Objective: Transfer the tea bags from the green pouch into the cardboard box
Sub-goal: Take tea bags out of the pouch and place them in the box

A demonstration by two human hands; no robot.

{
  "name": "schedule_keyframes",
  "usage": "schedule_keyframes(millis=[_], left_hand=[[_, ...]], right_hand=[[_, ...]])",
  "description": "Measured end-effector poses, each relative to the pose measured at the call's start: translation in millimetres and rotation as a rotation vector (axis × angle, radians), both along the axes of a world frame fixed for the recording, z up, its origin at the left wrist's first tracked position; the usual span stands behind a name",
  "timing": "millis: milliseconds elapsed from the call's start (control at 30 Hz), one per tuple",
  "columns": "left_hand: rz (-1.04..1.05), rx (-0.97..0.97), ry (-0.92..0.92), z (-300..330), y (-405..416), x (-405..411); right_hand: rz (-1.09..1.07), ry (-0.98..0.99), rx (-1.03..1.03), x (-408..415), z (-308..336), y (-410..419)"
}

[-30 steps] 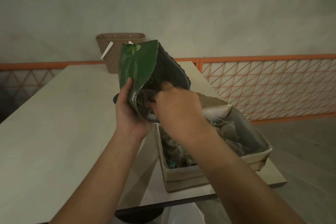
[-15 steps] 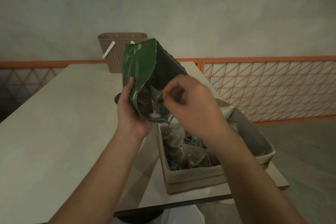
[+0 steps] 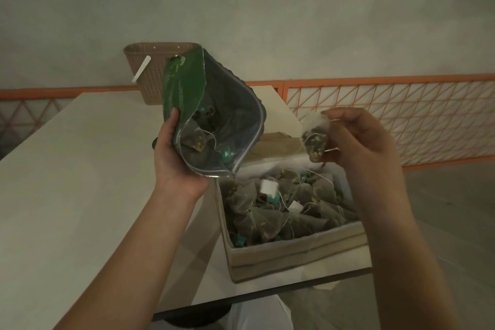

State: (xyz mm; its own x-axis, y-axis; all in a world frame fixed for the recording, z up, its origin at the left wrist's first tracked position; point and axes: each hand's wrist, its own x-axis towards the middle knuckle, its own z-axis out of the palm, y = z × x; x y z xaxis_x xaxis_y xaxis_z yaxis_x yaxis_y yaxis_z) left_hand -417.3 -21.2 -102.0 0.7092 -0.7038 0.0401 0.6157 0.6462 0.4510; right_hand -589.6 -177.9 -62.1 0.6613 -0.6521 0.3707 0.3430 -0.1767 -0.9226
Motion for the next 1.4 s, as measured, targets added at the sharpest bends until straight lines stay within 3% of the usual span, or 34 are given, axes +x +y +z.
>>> schedule_keyframes(millis=[100, 300, 467, 600, 800, 867, 967, 1033, 1200, 1400], left_hand=[[0.008, 0.023, -0.022, 1.2, -1.6, -2.1], [-0.011, 0.031, -0.016, 1.1, -7.5, -9.0], [0.016, 0.046, -0.032, 2.8, -8.3, -10.6], [0.01, 0.035, -0.019, 4.6, -7.0, -11.3], [0.018, 0.04, -0.012, 7.0, -1.8, -10.0], [0.017, 0.037, -0.009, 7.9, 0.5, -8.6], [0.001, 0.033, 0.008, 8.0, 1.8, -8.7], [-0.01, 0.035, 0.013, 8.1, 0.7, -11.2], [0.05, 0.068, 0.054, 4.8, -1.7, -18.1], [0.091, 0.09, 0.064, 2.1, -1.5, -15.8]], right_hand=[[-0.046, 0.024, -0.027, -8.5, -7.4, -9.0], [-0.016, 0.338, -0.237, -12.3, -30.6, -14.7], [-0.035, 0.242, -0.232, -12.1, -34.8, -13.3], [-0.111, 0.486, -0.754, -8.9, -53.4, -18.2], [0.091, 0.88, -0.851, -5.6, -52.2, -8.6], [-0.018, 0.769, -0.855, 0.4, -43.7, -3.6], [-0.157, 0.335, -0.741, 11.9, -23.2, 20.0], [-0.153, 0.214, -0.775, 21.0, -10.3, 40.6], [-0.163, 0.262, -1.021, 59.1, 5.8, 72.2], [-0.225, 0.577, -1.161, 90.2, 16.8, 77.4]])
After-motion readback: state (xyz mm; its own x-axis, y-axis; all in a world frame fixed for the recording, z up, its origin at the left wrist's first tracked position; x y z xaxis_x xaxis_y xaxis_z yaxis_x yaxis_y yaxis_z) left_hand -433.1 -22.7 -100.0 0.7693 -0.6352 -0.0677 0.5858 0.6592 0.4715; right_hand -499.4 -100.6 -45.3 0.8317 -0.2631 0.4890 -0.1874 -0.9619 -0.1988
